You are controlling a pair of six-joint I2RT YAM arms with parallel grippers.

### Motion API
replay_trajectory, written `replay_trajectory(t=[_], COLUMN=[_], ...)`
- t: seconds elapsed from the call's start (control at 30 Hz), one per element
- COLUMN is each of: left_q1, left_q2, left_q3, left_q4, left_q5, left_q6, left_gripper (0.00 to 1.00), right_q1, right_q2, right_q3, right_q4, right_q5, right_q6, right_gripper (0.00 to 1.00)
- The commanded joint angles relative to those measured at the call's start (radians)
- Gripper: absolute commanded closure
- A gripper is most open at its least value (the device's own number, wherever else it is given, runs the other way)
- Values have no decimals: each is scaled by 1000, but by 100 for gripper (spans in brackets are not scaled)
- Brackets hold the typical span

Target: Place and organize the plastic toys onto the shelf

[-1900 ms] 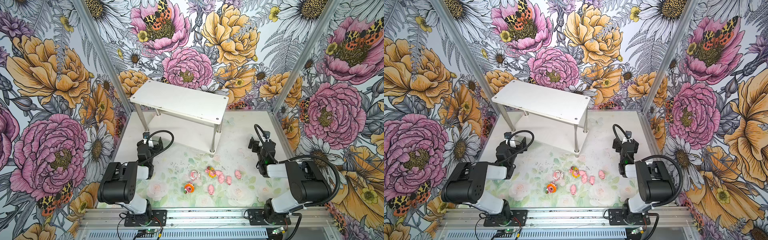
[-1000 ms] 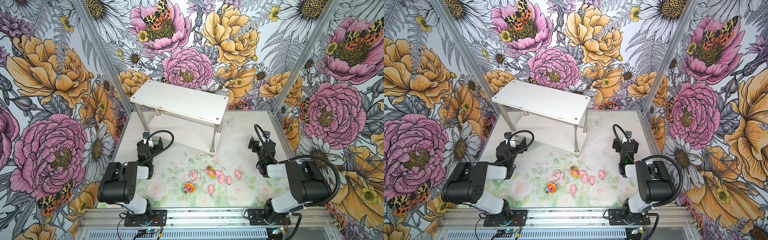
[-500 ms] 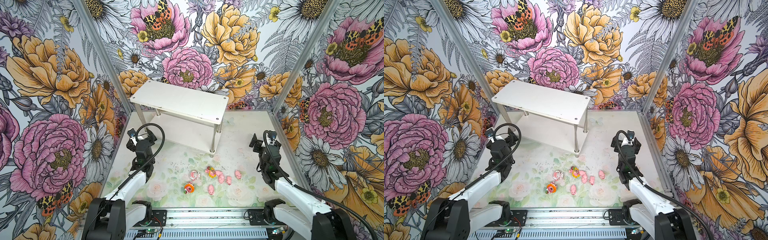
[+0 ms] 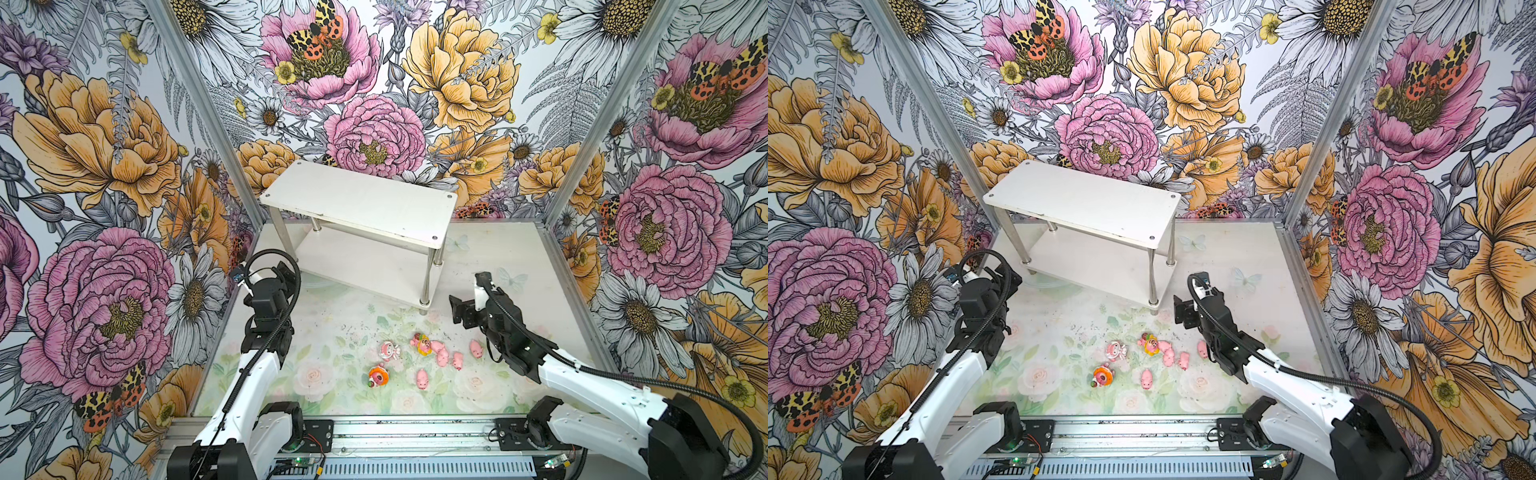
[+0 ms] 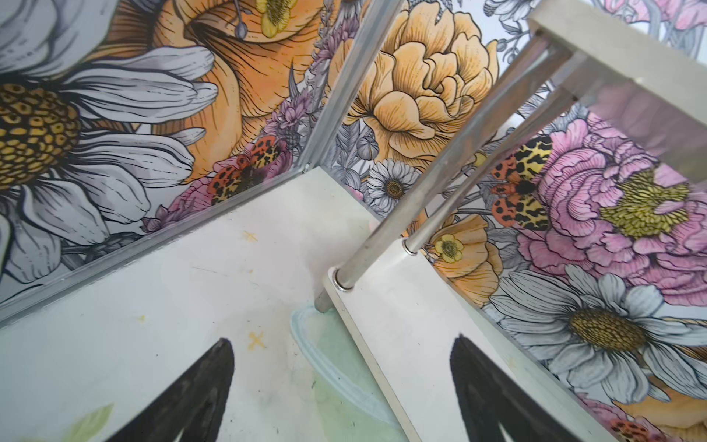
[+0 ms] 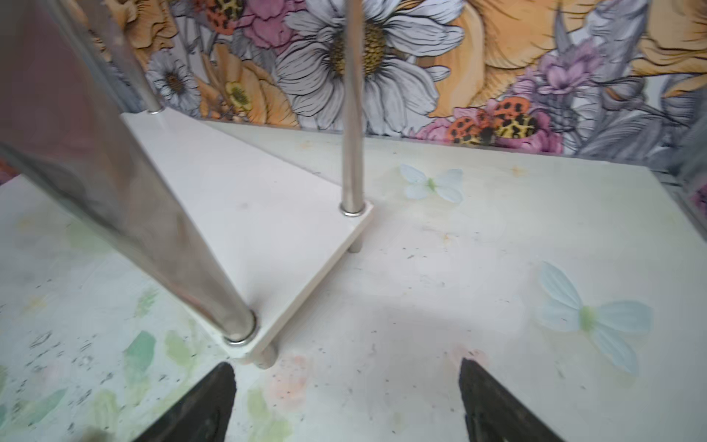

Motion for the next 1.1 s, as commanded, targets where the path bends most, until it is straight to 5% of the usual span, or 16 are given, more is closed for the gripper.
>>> replay_trajectory(t=[0.0,0.37,0.63,0.83,1.07], left_q1=[6,9,12,13,12], left_q2=[-28,-73,-31,-24,-6], left_q3=[9,8,18,25,44], left_q4=[-33,-63,-26,-20,-26], left_q5=[69,96,177,202,244], left_q6=[-7,31,39,44,41], left_gripper=[6,1,2,1,1], right_q1=[48,101,77,-58,-321], right_q2=[87,331,360,266,136], right_q3=[89,272,243,192,142], right_q4=[149,314,462,417,322], right_q5=[-37,-23,216,196,38], right_q6=[-51,-113,-138,-96,-5], right_gripper=[9,10,40,45,44])
